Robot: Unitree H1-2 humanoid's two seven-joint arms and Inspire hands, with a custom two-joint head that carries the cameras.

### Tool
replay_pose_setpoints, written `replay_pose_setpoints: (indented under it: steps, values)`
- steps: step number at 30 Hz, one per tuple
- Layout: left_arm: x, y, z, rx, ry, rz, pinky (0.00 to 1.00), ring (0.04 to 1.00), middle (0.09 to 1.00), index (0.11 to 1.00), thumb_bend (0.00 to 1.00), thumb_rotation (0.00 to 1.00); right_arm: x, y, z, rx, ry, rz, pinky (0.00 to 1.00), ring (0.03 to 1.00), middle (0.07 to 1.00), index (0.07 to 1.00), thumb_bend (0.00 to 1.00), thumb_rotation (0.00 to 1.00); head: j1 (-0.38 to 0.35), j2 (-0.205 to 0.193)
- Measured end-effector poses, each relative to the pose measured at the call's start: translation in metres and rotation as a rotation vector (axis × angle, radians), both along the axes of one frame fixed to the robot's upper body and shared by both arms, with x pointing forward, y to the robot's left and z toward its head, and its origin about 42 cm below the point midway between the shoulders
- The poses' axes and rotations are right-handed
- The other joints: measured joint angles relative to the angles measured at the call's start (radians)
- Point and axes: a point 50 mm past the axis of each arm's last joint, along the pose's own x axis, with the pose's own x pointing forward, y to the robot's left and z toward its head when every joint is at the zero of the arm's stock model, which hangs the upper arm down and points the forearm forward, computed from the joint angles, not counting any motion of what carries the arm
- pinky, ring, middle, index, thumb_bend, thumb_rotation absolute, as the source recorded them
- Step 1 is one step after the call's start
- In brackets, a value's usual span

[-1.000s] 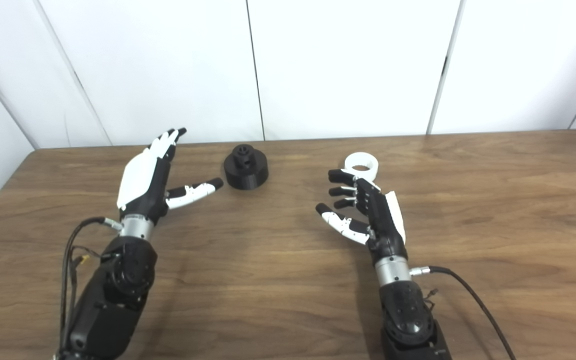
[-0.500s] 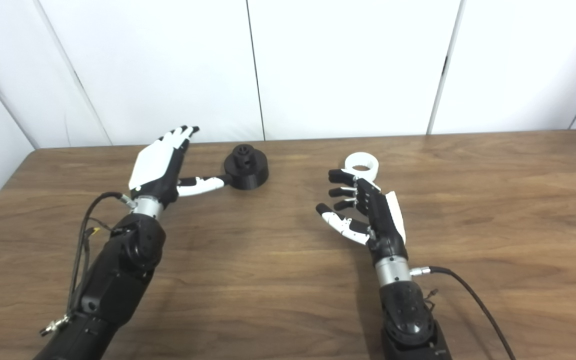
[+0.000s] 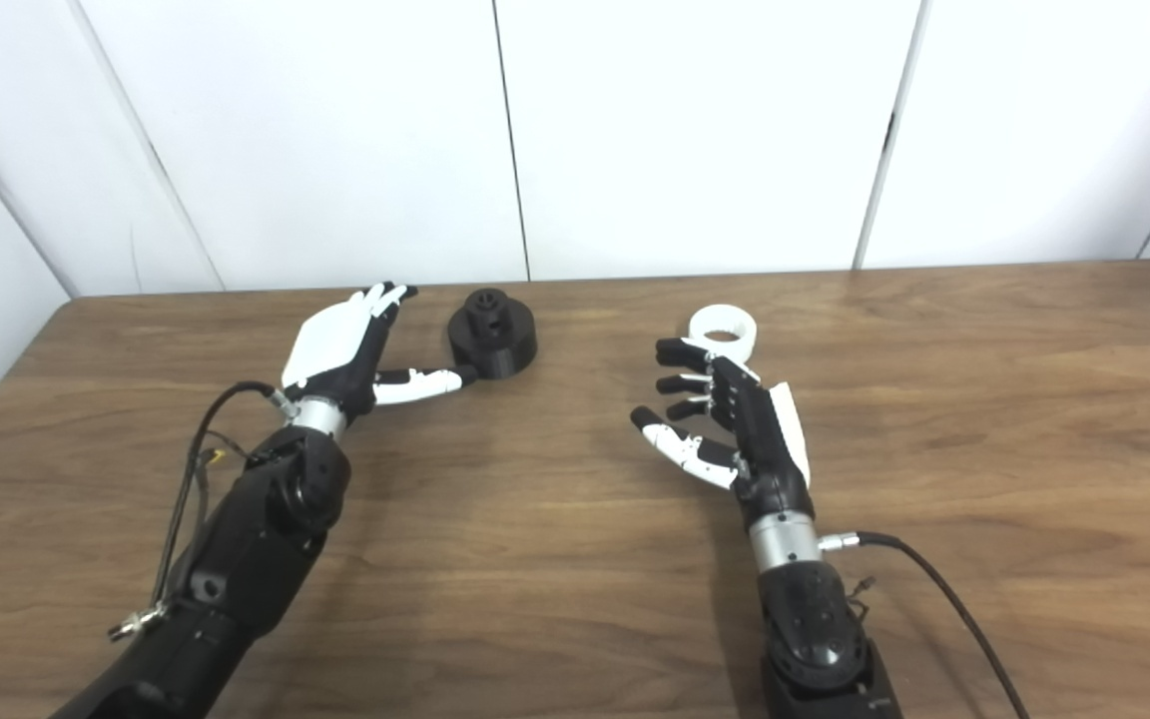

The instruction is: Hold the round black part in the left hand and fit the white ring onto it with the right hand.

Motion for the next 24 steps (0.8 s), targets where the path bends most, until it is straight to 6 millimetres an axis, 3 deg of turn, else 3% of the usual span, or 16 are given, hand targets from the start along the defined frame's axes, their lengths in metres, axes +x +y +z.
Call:
replay_pose_setpoints:
  steps: [10, 24]
  values:
    - [0.009, -0.011, -0.023, 0.021, 0.040, 0.010, 1.00, 1.000, 1.000, 0.899, 1.00, 0.66, 0.000, 0.000, 0.001, -0.007, -0.002, -0.001, 0.53, 0.655, 0.739, 0.714, 0.55, 0.10, -0.011, 0.003]
    - [0.020, -0.032, -0.026, -0.022, 0.034, -0.009, 1.00, 1.000, 1.000, 0.898, 1.00, 0.64, -0.001, -0.004, 0.001, -0.040, 0.007, -0.008, 0.54, 0.661, 0.741, 0.714, 0.55, 0.10, -0.023, 0.002]
